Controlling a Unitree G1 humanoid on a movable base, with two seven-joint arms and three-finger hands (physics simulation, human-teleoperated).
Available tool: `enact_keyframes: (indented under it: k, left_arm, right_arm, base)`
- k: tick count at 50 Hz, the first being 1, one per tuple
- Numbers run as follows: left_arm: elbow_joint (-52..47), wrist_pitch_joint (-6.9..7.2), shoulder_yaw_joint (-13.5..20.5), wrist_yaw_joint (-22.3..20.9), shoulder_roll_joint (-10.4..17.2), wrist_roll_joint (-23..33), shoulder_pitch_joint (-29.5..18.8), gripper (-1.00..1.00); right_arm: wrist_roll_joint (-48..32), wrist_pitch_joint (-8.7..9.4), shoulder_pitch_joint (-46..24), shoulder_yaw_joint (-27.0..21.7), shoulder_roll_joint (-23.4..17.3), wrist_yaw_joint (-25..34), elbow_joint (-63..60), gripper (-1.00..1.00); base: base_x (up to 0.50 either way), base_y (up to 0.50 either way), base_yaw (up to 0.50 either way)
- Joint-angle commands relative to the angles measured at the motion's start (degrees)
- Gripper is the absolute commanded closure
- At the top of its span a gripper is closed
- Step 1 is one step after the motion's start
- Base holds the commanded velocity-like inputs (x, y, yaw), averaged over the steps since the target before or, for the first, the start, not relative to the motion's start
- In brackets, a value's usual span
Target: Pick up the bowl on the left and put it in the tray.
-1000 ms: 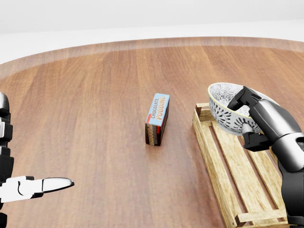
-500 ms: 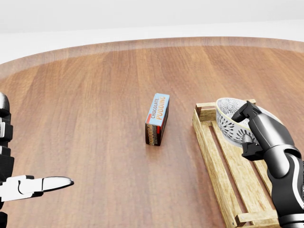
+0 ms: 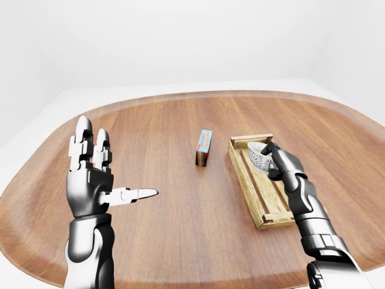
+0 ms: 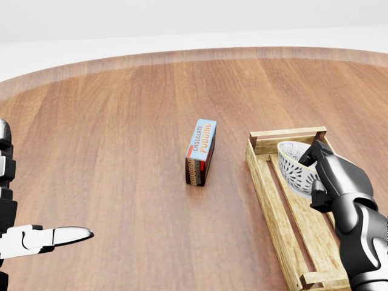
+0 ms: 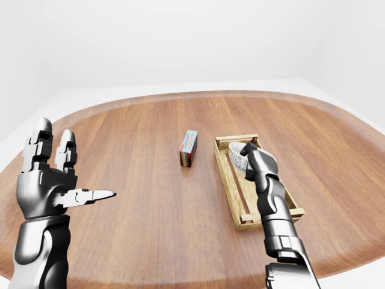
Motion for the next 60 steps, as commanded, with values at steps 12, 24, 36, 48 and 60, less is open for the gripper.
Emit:
enact_keyframes:
  k: [12, 24, 36, 48, 60]
  left_arm:
    - [4.5, 0.00, -1.2, 0.2, -0.4, 1.5, 0.1, -1.00]
    - [5.1, 0.00, -1.2, 0.2, -0.4, 1.6, -0.2, -1.00]
    - [5.4, 0.00, -1.3, 0.1, -0.4, 1.6, 0.1, -1.00]
    - [6.4, 0.00, -1.3, 0.0, -0.5, 1.7, 0.2, -1.00]
    - [4.5, 0.00, -0.9, 0.1, -0.3, 1.3, 0.0, -1.00]
  right_arm:
    - [1.1, 0.00, -1.6, 0.2, -0.5, -6.6, 9.1, 1.00]
    - [2.5, 0.00, -3.4, 1.2, -0.6, -10.8, 16.7, 1.00]
    - [3.4, 0.00, -5.1, 3.0, 0.1, -14.2, 24.0, 1.00]
    - [5.2, 0.00, -7.0, 4.4, 0.5, -17.6, 32.0, 1.00]
    - [5.4, 0.00, -7.2, 5.7, 1.1, -20.8, 36.4, 1.00]
  base:
    - [0.00, 0.00, 0.00]
    - [0.00, 0.00, 0.00]
    - [0.00, 0.00, 0.00]
    - [0.00, 0.00, 0.00]
    - [0.00, 0.00, 0.00]
